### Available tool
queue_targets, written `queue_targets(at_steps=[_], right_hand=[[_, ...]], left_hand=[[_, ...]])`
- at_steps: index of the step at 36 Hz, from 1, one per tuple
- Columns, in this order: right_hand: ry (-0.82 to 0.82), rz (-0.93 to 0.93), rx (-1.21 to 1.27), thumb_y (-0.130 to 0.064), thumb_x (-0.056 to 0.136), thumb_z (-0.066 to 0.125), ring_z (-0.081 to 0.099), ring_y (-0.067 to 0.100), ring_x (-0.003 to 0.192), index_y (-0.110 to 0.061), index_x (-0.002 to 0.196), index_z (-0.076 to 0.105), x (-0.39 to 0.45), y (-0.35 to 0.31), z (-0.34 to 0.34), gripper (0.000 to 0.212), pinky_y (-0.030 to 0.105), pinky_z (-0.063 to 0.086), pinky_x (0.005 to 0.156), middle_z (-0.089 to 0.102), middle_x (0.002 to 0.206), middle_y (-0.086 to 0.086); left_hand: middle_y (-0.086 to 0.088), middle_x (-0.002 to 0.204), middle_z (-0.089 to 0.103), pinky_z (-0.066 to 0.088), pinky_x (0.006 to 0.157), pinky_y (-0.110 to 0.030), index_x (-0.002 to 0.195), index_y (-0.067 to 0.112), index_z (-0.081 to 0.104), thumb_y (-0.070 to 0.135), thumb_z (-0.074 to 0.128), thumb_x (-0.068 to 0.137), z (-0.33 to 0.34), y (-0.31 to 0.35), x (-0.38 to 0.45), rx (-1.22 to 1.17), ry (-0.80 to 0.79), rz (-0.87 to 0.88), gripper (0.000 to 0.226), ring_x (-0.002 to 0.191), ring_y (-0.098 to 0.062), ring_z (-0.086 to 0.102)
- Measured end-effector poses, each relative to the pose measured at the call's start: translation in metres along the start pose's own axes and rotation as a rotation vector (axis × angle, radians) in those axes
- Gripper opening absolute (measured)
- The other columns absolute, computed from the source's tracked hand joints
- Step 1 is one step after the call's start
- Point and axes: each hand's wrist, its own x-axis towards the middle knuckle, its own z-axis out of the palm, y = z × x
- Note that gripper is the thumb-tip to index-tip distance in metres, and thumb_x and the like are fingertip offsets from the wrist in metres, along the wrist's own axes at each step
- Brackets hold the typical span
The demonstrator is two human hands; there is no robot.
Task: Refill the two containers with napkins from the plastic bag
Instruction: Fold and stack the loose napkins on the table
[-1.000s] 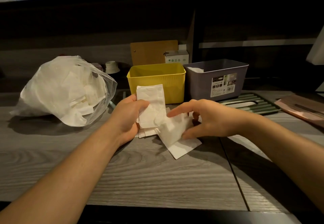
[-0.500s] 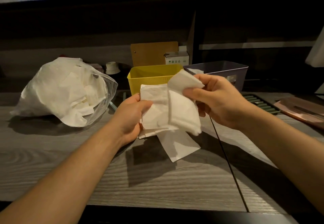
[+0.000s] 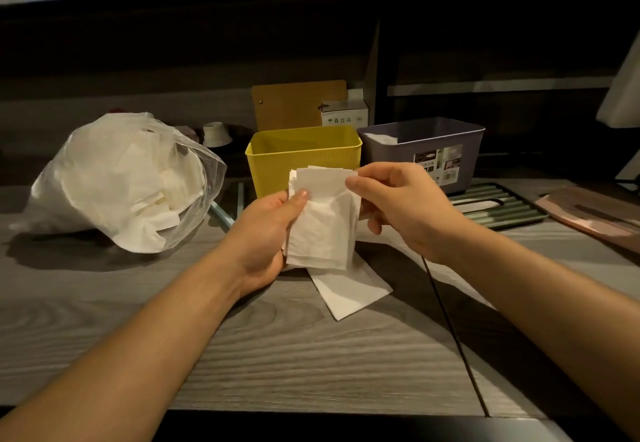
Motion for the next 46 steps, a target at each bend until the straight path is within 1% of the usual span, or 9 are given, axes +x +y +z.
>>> queue_targets(at_steps=[7,20,26,28,31,33,38,43,46], right_hand=[[-0.079,0.088,0.067,-0.019,0.096,0.065,0.066,0.012,0.062,-0.011,0.096,0.075,-0.004,0.0,-0.005,0.013,0.028,0.044,0.055,0.075,0.088,0.011],[-0.061,0.084,0.332,-0.018,0.099,0.058,0.068,0.02,0.086,-0.01,0.083,0.061,-0.001,-0.004,-0.023,0.018,0.03,0.057,0.072,0.07,0.088,0.006],[-0.218,-0.025,0.552,-0.023,0.095,0.062,0.045,0.035,0.09,-0.015,0.076,0.058,-0.003,-0.014,-0.03,0.02,0.033,0.044,0.068,0.051,0.089,0.015],[-0.15,-0.037,0.387,-0.022,0.095,0.062,0.054,0.03,0.082,-0.013,0.078,0.063,-0.002,-0.011,-0.022,0.019,0.029,0.045,0.064,0.059,0.088,0.014],[-0.049,-0.078,-0.057,-0.027,0.095,0.064,0.058,0.006,0.063,-0.015,0.085,0.07,-0.002,-0.004,-0.003,0.016,0.018,0.045,0.058,0.066,0.075,-0.003],[-0.029,-0.114,-0.235,-0.031,0.094,0.067,0.065,0.005,0.068,-0.019,0.086,0.072,0.0,0.003,0.006,0.016,0.021,0.054,0.064,0.07,0.077,-0.007],[0.033,-0.215,-0.431,-0.041,0.091,0.069,0.065,0.006,0.072,-0.023,0.086,0.071,0.008,0.01,0.008,0.019,0.026,0.056,0.066,0.068,0.077,-0.009],[-0.286,-0.226,-0.689,-0.041,0.093,0.065,0.058,0.003,0.093,-0.025,0.114,0.071,0.001,0.007,-0.003,0.027,0.022,0.048,0.078,0.064,0.108,-0.015],[-0.518,-0.231,-0.881,-0.043,0.096,0.061,0.046,0.011,0.111,-0.024,0.127,0.065,-0.002,0.009,-0.002,0.037,0.023,0.041,0.089,0.057,0.122,-0.008]], left_hand=[[-0.01,0.113,0.076,0.061,0.082,-0.041,0.123,0.01,0.064,0.023,0.047,0.106,0.002,0.001,-0.001,-0.07,0.009,-0.013,0.028,0.104,-0.024,0.073],[-0.012,0.117,0.074,0.057,0.087,-0.051,0.131,0.013,0.061,0.02,0.044,0.107,-0.008,0.004,0.002,-0.189,0.067,-0.076,0.031,0.107,-0.031,0.072],[-0.014,0.112,0.075,0.058,0.088,-0.055,0.128,0.01,0.063,0.017,0.045,0.106,-0.005,0.005,0.001,-0.226,0.033,-0.117,0.029,0.101,-0.033,0.074],[-0.011,0.106,0.077,0.059,0.081,-0.049,0.125,0.013,0.064,0.02,0.042,0.107,-0.003,0.006,0.001,-0.266,0.015,-0.116,0.028,0.091,-0.027,0.076],[-0.008,0.119,0.074,0.058,0.083,-0.046,0.135,0.025,0.06,0.046,0.036,0.108,-0.004,0.007,0.001,-0.217,-0.062,-0.14,0.042,0.104,-0.027,0.073],[-0.009,0.124,0.072,0.056,0.089,-0.05,0.134,0.026,0.061,0.057,0.033,0.104,-0.005,0.008,0.0,-0.219,-0.127,-0.162,0.051,0.11,-0.031,0.071],[-0.019,0.123,0.07,0.056,0.091,-0.055,0.134,0.007,0.058,0.019,0.063,0.091,-0.006,0.003,0.004,-0.159,-0.031,-0.111,0.045,0.109,-0.035,0.071],[-0.016,0.109,0.075,0.061,0.072,-0.049,0.126,0.007,0.062,0.009,0.055,0.099,-0.02,0.005,0.013,-0.248,0.179,-0.073,0.028,0.093,-0.031,0.075],[-0.016,0.114,0.073,0.06,0.077,-0.048,0.128,0.009,0.062,0.01,0.054,0.1,-0.023,0.005,0.015,-0.269,0.215,-0.067,0.029,0.1,-0.032,0.072]])
